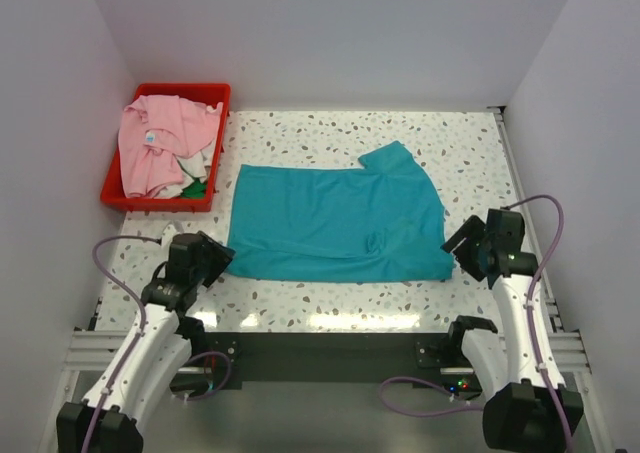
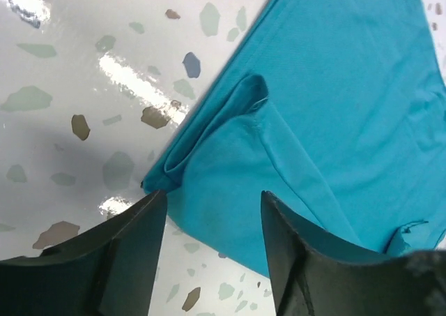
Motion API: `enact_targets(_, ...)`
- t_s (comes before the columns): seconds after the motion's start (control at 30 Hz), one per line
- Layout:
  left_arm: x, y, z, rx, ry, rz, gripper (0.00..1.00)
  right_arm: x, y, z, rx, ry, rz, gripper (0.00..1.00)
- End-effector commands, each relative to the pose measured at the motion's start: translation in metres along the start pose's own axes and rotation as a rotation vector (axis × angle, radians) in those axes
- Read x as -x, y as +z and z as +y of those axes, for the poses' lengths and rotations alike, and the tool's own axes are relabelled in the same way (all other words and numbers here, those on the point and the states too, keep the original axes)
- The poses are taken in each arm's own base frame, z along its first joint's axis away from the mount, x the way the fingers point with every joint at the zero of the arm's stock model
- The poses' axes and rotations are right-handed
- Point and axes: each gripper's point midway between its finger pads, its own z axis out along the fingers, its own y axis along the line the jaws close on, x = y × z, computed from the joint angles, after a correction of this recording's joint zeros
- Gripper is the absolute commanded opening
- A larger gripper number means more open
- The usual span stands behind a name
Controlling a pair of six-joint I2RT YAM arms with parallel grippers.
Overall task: Fold and stack the t-shirts
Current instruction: Fold the tshirt
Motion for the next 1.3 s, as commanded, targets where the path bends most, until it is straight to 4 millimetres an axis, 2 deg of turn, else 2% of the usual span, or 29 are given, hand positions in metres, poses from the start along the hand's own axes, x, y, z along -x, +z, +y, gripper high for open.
enact_targets(0.0, 0.025, -0.017, -0.022, -0.063, 0.006, -0.082, 0.65, 0.017, -0.011, 0.004, -0.005, -0.037, -0.049, 0.71)
enact_targets(0.07, 0.037, -0.021, -0.035, -0.083, 0.034, -0.109, 0.67, 0.03, -0.015, 0.014, 0.023, -0.088, -0.074, 0.71)
enact_targets(0.1, 0.048, -0.026, -0.051, -0.117, 0.044, -0.131, 0.67, 0.038, -0.015, 0.022, 0.048, -0.102, -0.09, 0.71)
enact_targets(0.17, 0.056, -0.015, -0.069, -0.133, 0.07, -0.126, 0.67, 0.047, -0.009, 0.041, 0.094, -0.13, -0.075, 0.71)
enact_targets(0.2, 0.068, -0.017, -0.089, -0.163, 0.095, -0.142, 0.66, 0.058, -0.005, 0.052, 0.117, -0.14, -0.092, 0.7)
enact_targets(0.23, 0.07, -0.002, -0.095, -0.133, 0.118, -0.122, 0.65, 0.068, -0.001, 0.065, 0.131, -0.149, -0.081, 0.69)
enact_targets(0.27, 0.078, 0.003, -0.104, -0.131, 0.141, -0.129, 0.63, 0.072, 0.004, 0.075, 0.145, -0.162, -0.077, 0.66)
enact_targets(0.3, 0.098, 0.002, -0.125, -0.138, 0.16, -0.175, 0.62, 0.085, 0.007, 0.09, 0.175, -0.175, -0.109, 0.65)
enact_targets(0.33, 0.1, 0.021, -0.127, -0.097, 0.183, -0.158, 0.61, 0.104, 0.002, 0.108, 0.202, -0.19, -0.15, 0.65)
enact_targets(0.37, 0.107, 0.028, -0.136, -0.093, 0.211, -0.168, 0.58, 0.104, 0.02, 0.119, 0.19, -0.216, -0.12, 0.65)
enact_targets(0.4, 0.128, 0.029, -0.155, -0.092, 0.243, -0.219, 0.56, 0.115, 0.024, 0.133, 0.196, -0.24, -0.149, 0.65)
enact_targets(0.43, 0.127, 0.051, -0.153, -0.045, 0.272, -0.198, 0.56, 0.133, 0.02, 0.156, 0.206, -0.282, -0.198, 0.64)
enact_targets(0.47, 0.134, 0.059, -0.158, -0.03, 0.322, -0.207, 0.55, 0.14, 0.041, 0.159, 0.17, -0.297, -0.183, 0.64)
enact_targets(0.5, 0.15, 0.062, -0.177, -0.043, 0.333, -0.244, 0.54, 0.141, 0.05, 0.176, 0.183, -0.334, -0.186, 0.64)
enact_targets(0.53, 0.146, 0.084, -0.174, -0.004, 0.363, -0.216, 0.54, 0.161, 0.046, 0.196, 0.204, -0.35, -0.232, 0.63)
enact_targets(0.57, 0.159, 0.087, -0.19, -0.016, 0.401, -0.243, 0.54, 0.162, 0.073, 0.198, 0.169, -0.362, -0.203, 0.63)
enact_targets(0.6, 0.163, 0.096, -0.194, -0.012, 0.416, -0.248, 0.54, 0.169, 0.08, 0.205, 0.169, -0.365, -0.214, 0.61)
enact_targets(0.63, 0.158, 0.117, -0.189, 0.02, 0.438, -0.221, 0.54, 0.186, 0.078, 0.22, 0.189, -0.361, -0.254, 0.61)
enact_targets(0.67, 0.169, 0.121, -0.203, 0.01, 0.472, -0.241, 0.53, 0.193, 0.088, 0.228, 0.196, -0.362, -0.264, 0.6)
enact_targets(0.7, 0.169, 0.13, -0.206, 0.016, 0.491, -0.232, 0.52, 0.191, 0.109, 0.23, 0.186, -0.369, -0.242, 0.6)
enact_targets(0.73, 0.161, 0.153, -0.197, 0.056, 0.517, -0.189, 0.52, 0.203, 0.112, 0.243, 0.208, -0.372, -0.266, 0.59)
enact_targets(0.77, 0.17, 0.158, -0.211, 0.043, 0.542, -0.204, 0.52, 0.208, 0.12, 0.25, 0.217, -0.375, -0.277, 0.59)
enact_targets(0.8, 0.166, 0.167, -0.212, 0.049, 0.564, -0.185, 0.51, 0.203, 0.145, 0.248, 0.201, -0.387, -0.246, 0.59)
enact_targets(0.83, 0.158, 0.187, -0.202, 0.086, 0.587, -0.15, 0.5, 0.211, 0.147, 0.258, 0.219, -0.395, -0.267, 0.58)
enact_targets(0.87, 0.164, 0.19, -0.211, 0.087, 0.602, -0.163, 0.5, 0.215, 0.155, 0.26, 0.215, -0.403, -0.272, 0.58)
enact_targets(0.93, 0.156, 0.208, -0.203, 0.116, 0.632, -0.138, 0.5, 0.215, 0.183, 0.261, 0.197, -0.435, -0.259, 0.58)
enact_targets(1.03, 0.153, 0.22, -0.2, 0.138, 0.661, -0.129, 0.49, 0.21, 0.216, 0.257, 0.169, -0.477, -0.221, 0.57)
enact_targets(1.17, 0.141, 0.232, -0.191, 0.153, 0.672, -0.099, 0.48, 0.202, 0.242, 0.254, 0.153, -0.507, -0.179, 0.57)
enact_targets(1.27, 0.132, 0.236, -0.182, 0.167, 0.678, -0.074, 0.48, 0.197, 0.251, 0.251, 0.143, -0.518, -0.158, 0.57)
